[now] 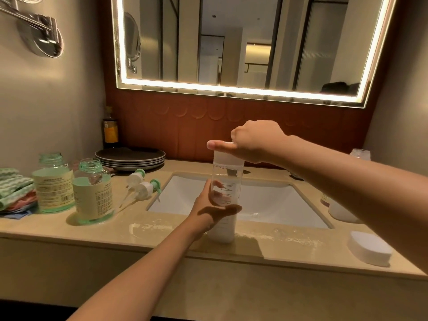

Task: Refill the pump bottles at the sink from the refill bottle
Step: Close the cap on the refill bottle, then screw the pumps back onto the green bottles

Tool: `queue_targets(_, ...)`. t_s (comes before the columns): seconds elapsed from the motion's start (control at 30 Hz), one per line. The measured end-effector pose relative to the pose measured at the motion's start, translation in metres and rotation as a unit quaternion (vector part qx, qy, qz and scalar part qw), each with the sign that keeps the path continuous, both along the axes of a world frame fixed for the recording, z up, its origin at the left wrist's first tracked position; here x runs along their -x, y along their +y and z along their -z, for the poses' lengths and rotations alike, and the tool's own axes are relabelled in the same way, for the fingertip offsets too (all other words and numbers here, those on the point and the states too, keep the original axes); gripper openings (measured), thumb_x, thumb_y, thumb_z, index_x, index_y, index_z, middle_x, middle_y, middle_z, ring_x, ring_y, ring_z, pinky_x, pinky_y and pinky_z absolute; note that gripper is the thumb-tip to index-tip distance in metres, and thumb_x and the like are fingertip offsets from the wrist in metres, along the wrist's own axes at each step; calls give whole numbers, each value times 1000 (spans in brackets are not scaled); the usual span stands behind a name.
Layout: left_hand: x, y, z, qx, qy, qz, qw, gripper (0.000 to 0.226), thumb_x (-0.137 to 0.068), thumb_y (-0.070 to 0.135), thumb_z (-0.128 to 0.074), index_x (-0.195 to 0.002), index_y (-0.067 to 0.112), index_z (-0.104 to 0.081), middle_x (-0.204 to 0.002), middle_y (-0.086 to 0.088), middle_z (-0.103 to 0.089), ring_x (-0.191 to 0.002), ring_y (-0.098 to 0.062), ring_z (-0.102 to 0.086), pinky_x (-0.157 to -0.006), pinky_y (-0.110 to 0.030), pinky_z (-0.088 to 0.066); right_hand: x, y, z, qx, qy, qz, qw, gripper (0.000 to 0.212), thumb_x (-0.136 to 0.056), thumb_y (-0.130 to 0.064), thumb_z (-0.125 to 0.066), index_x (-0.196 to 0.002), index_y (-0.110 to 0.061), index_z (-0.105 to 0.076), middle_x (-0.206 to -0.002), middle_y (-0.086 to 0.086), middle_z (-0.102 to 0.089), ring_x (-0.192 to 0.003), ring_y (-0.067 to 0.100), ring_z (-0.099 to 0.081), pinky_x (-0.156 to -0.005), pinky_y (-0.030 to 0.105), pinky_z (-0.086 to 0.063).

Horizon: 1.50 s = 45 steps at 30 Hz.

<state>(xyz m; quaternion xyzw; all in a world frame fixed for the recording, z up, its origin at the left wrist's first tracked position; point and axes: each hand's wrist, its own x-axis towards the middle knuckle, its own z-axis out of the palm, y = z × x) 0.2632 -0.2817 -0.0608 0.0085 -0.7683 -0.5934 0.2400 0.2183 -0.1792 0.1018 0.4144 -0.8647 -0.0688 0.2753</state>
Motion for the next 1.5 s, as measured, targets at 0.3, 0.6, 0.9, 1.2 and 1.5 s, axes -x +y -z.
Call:
queue_targets(0.3,-1,3,-3,-9,-9,-4,1000,60,-76,22,-75,-121,24,-35,-111,7,-45,-95,-7,-49,-68,-12,-45,3,5,-3,-1,-223,-75,972,65,-83,-58,-54,-136,-23,-42,-130,3,-53,-105,19,-52,-81,27,-45)
queue_targets(0.6,2,9,2,70,-2,-108,992,65,-73,34,-76,-120,24,-33,-110,6,-43,-100,-14,-47,-69,-14,-40,-12,-29,5,-3,15,118,993,62,-91,-59,-29,-124,-13,-55,-90,4,-54,-91,22,-58,-79,27,-49)
queue_targets(0.9,-2,5,8,114,-37,-100,988,80,-70,38,-78,-128,29,-24,-133,-2,-43,-115,-20,-47,-85,-27,-46,-11,-19,13,54,-75,100,991,84,-80,-80,-22,-114,-12,-57,-79,0,-57,-71,16,-57,-57,23,-44)
queue_targets(1.2,-72,-78,37,270,54,-278,920,57,-78,34,-71,-126,21,-45,-116,-1,-56,-104,-14,-54,-83,-31,-47,-8,3,109,439,-452,-155,761,96,-72,-29,-78,-144,-26,-14,-133,5,-43,-115,22,-50,-93,40,-49)
queue_targets(1.5,-110,-146,32,191,117,-523,822,72,-73,15,-76,-132,9,-36,-137,-17,-33,-124,-32,-34,-95,-42,-35,-8,-32,155,451,-537,-118,703,65,-74,-11,-75,-124,-21,-35,-128,6,-40,-112,25,-46,-84,43,-53)
